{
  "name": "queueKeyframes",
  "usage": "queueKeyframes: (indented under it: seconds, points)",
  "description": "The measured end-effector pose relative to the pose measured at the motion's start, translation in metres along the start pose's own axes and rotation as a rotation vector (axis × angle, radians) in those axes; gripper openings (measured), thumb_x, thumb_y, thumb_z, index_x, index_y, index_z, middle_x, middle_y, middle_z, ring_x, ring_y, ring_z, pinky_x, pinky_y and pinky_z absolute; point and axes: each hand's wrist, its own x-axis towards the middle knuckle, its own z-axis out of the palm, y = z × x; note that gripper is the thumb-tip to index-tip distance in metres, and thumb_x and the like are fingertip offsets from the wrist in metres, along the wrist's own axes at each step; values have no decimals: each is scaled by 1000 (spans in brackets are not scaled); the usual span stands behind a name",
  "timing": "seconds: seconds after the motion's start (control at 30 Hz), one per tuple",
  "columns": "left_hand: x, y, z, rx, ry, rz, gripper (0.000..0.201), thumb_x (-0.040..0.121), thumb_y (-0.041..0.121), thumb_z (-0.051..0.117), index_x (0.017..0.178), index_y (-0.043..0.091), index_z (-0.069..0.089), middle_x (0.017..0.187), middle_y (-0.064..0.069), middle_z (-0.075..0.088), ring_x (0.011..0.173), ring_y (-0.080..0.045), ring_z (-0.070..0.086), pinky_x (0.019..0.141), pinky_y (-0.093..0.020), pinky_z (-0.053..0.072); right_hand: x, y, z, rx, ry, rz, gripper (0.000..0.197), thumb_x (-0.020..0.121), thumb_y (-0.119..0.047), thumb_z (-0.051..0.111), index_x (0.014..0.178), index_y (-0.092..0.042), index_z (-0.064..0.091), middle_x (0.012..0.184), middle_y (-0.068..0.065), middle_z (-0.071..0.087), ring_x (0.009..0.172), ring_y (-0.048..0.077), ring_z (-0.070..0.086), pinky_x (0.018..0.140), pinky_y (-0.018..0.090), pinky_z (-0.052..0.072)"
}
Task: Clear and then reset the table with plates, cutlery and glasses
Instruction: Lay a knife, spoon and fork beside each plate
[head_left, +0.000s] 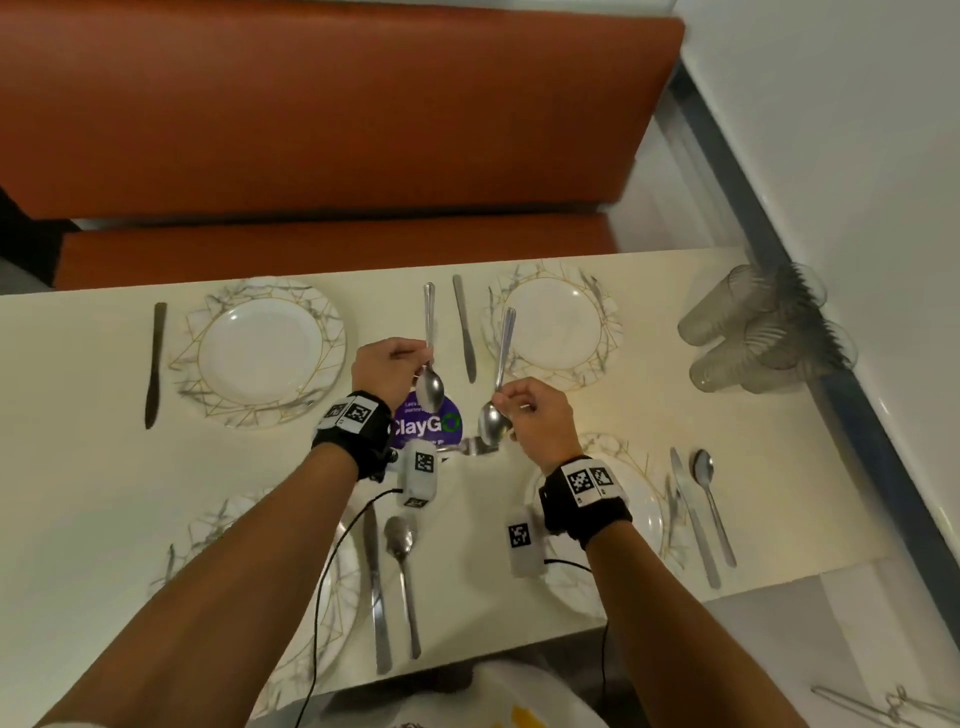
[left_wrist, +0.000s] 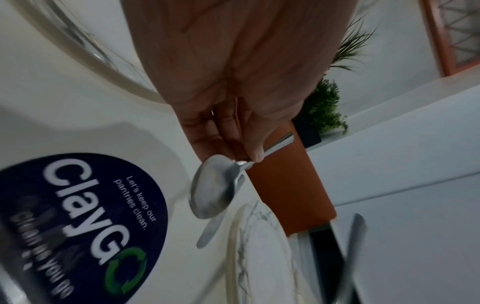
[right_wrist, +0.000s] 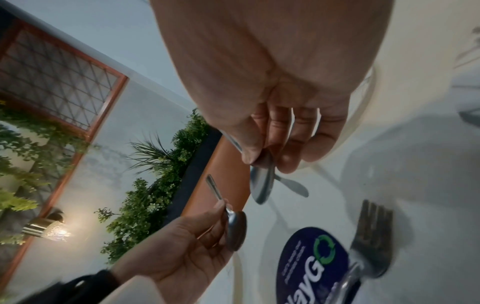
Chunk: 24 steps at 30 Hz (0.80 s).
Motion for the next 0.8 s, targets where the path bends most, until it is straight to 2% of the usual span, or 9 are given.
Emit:
queueKeyframes:
  seconds: [0.1, 0.23, 0.43, 0.57, 0.67, 0.73, 0.8]
  points:
    - [40, -5, 18, 102, 44, -62, 4, 83, 22, 81, 81, 26, 80, 80, -3, 79, 78, -26, 75, 85, -44, 63, 19, 15, -16, -70, -32, 2, 15, 87, -21, 75, 79, -30, 67, 79, -8, 69, 77, 17, 67, 77, 50, 60]
    - [76, -8, 40, 249, 89, -106, 12, 86, 25, 80, 74, 27, 78, 84, -2, 80, 89, -25, 75, 89, -39, 62, 38, 35, -35, -101, -74, 5, 10, 88, -25, 72, 81, -31, 67, 82, -8, 72, 79, 18, 69, 77, 47, 60]
    - [99, -1, 59, 374, 111, -129, 10, 89, 14, 74, 84, 17, 82, 88, -4, 79, 90, -22, 74, 89, -33, 61, 55, 50, -53, -97, -90, 7, 12, 88, -20, 72, 79, -28, 68, 78, -7, 73, 74, 13, 69, 77, 42, 60]
    - [107, 2, 66, 438, 157, -140, 27, 87, 9, 75, 66, 26, 75, 82, 2, 79, 84, -16, 74, 83, -28, 62, 62, 51, -57, -75, -84, 6, 13, 87, -18, 73, 79, -28, 69, 77, -6, 73, 74, 15, 70, 78, 42, 60]
    - [108, 4, 70, 453, 181, -135, 15, 86, 14, 78, 73, 21, 79, 84, 0, 79, 82, -15, 72, 76, -22, 57, 65, 50, -59, -75, -85, 1, 12, 87, -19, 73, 80, -28, 69, 77, -6, 73, 74, 14, 69, 77, 38, 59]
    - [107, 4, 72, 461, 196, -125, 6, 85, 19, 80, 80, 16, 82, 85, -2, 79, 84, -18, 72, 78, -24, 57, 66, 50, -61, -72, -89, 8, 9, 88, -19, 73, 82, -25, 69, 77, -7, 73, 72, 9, 68, 76, 35, 59]
    - [106, 3, 72, 465, 202, -125, 7, 87, 20, 79, 81, 17, 82, 83, 0, 77, 85, -19, 72, 78, -25, 57, 66, 50, -62, -78, -87, 6, 7, 88, -19, 72, 83, -23, 70, 77, -8, 73, 70, 5, 67, 74, 31, 58]
